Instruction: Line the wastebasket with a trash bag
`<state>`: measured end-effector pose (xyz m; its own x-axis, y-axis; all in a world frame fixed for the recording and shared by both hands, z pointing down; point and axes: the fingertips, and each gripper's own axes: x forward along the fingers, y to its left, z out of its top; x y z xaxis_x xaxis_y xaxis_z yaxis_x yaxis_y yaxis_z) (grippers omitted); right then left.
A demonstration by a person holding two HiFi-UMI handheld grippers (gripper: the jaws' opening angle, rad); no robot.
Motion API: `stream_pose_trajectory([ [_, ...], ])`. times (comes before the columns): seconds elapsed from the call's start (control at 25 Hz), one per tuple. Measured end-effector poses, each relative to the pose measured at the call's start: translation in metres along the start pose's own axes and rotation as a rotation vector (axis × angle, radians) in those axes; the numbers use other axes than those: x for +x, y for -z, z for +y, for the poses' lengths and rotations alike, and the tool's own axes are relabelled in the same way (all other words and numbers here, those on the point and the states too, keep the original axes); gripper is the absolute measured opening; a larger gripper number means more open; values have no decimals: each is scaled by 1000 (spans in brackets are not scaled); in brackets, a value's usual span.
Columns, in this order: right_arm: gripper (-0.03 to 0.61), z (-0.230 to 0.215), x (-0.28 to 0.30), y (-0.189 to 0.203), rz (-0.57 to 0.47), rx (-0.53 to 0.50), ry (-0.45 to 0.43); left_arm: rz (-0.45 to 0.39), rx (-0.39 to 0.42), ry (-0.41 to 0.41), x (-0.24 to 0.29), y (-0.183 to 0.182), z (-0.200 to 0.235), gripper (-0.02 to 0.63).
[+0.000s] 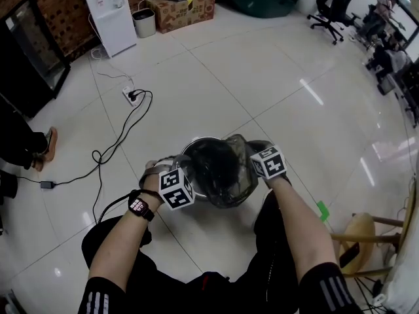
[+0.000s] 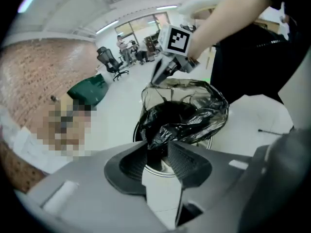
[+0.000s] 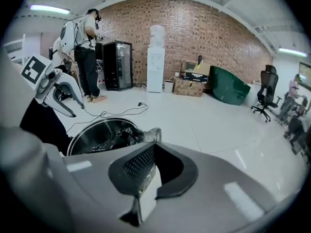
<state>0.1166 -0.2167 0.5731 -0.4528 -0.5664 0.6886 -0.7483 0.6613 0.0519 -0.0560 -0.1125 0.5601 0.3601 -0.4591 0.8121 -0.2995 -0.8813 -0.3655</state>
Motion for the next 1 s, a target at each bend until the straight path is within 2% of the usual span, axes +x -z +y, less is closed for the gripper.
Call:
stream_pose_trajectory([
  [0.12, 6, -7, 11, -4, -23, 20, 13, 51, 154, -12, 19, -2, 2, 181],
  [0.2, 5, -11, 20, -8, -41, 29, 14, 74, 199, -16, 34, -2, 1, 213],
  [0.28, 5, -15, 29, -13, -65, 31, 9, 78, 199, -35, 46, -2, 10, 215],
  [0.48, 6, -18, 38, -42, -188, 63, 8, 35, 6, -43, 57, 7, 48, 202],
  [0.64, 6, -27, 30, -71, -324, 144, -19, 19, -109, -33, 63, 16, 71, 195],
  [0.8, 5, -41, 21, -79, -423, 259, -53, -28, -208, 9, 73, 11, 87, 173],
  [0.88, 5, -46, 18, -74, -432, 290, -62, -54, -245, 19, 76, 4, 97, 164],
  [1.0, 6, -47, 19, -62, -412, 290, -69, -65, -254, 45, 86, -9, 103, 137],
])
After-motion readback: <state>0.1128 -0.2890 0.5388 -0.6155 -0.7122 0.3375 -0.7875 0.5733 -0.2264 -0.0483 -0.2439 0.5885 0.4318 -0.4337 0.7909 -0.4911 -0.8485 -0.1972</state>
